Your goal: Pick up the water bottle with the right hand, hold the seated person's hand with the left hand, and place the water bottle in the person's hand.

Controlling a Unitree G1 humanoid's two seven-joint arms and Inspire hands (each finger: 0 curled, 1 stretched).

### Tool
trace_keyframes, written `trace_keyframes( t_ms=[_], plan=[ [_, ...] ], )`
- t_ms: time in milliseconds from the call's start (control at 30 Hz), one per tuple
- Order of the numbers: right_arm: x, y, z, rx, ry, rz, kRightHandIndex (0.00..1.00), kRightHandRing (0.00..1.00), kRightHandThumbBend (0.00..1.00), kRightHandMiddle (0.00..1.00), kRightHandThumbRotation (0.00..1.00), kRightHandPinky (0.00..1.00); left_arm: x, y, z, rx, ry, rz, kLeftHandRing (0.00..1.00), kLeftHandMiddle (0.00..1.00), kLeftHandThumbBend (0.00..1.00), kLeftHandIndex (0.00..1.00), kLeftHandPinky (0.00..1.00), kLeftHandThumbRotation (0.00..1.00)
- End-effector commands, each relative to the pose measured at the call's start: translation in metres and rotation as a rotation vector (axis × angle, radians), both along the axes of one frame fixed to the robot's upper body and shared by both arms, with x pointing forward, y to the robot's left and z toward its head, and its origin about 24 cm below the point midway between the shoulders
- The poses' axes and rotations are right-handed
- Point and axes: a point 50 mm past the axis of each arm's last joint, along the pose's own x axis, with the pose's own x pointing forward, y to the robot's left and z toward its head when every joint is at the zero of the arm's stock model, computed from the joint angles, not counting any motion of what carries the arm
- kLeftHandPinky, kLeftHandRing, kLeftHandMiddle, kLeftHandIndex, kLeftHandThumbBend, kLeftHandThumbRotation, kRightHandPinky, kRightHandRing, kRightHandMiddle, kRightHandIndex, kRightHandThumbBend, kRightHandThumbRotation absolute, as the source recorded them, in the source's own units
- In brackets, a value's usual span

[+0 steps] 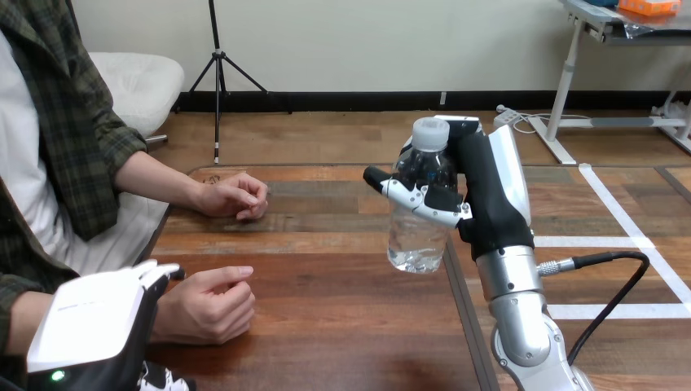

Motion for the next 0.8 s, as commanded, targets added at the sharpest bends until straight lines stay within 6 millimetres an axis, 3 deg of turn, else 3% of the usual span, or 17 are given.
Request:
trace_keyframes(
  t_ms=[0,767],
  plan=[
    [0.003,0.008,0.027,0.047,-0.098,0.038,0.02,0.01,0.35,0.03,0.0,0.0,0.011,-0.007,0.015,0.037,-0.053,-0.047,0.84,0.84,0.94,0.8,0.78,0.01],
    [0.0,0.014,0.021,0.024,-0.065,0.1,0.01,0.01,0.32,0.02,0.0,0.0,0.02,-0.012,-0.009,0.041,0.058,-0.019,0.82,0.82,0.91,0.78,0.78,0.0]
  ],
)
